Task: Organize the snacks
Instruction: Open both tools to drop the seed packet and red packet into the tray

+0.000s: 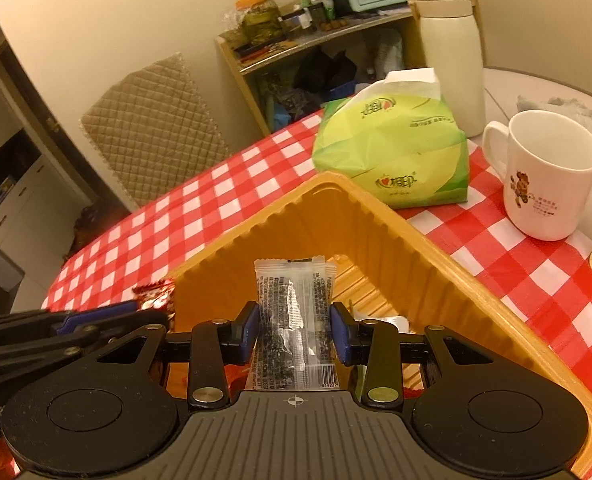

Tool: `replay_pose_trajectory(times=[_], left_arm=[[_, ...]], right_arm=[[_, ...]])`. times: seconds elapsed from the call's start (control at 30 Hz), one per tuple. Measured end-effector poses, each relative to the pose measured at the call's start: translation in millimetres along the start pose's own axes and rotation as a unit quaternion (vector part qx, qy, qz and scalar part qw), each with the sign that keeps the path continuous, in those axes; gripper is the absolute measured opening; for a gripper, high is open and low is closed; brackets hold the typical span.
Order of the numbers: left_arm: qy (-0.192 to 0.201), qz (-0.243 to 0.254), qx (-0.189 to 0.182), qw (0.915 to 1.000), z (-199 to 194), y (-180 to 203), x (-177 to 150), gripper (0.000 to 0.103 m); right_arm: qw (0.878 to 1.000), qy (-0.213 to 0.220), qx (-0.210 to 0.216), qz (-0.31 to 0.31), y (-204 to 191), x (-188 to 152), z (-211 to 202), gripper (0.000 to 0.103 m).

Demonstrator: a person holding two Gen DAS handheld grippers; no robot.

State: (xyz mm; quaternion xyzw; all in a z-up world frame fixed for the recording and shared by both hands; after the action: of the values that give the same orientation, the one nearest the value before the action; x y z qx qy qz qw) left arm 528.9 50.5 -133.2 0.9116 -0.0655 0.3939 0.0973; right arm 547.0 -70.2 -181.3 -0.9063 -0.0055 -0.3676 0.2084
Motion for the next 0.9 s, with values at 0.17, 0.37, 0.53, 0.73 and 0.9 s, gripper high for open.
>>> replay_pose_trajectory(times=[0.17, 0.37, 0.53, 0.73, 0.9], left_arm=[[-0.003, -0.004, 0.0, 1.0, 1, -4, -2, 0.017], [-0.002, -0.003, 0.0, 1.0, 2, -4, -2, 0.017], [-0.002, 0.0, -0.002, 1.0, 6, -1, 1, 0.017], [-0.001, 0.004, -0.001, 1.0, 11, 6, 7, 0.017], [0.001, 0.006, -0.003, 1.0, 14, 11, 10, 0.019]], right_arm=[[1.0, 0.011, 0.001, 0.02, 5, 6, -4, 0.039], [1.0, 0.008, 0.003, 0.024, 8, 7, -10, 0.039], [1.0, 0.0, 0.0, 0.025, 13, 2, -13, 0.039], [1.0, -0.004, 0.0, 0.026, 15, -1, -18, 0.039], [1.0, -0.001, 0.001, 0.028, 17, 1, -26, 0.039]])
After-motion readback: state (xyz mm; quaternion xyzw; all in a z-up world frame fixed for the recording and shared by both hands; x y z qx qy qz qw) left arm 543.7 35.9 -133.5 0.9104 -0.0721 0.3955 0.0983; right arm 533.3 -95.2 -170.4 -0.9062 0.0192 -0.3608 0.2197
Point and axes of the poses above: each gripper's, at about its wrist camera, not at the fingertips, and z roughly the way its jaws point, y to its right, x to its top, the point moved 10 cm from there along z, roughly the way its jaws point, and after that the axes turned 3 degrees about y, right-handed, at the moved point
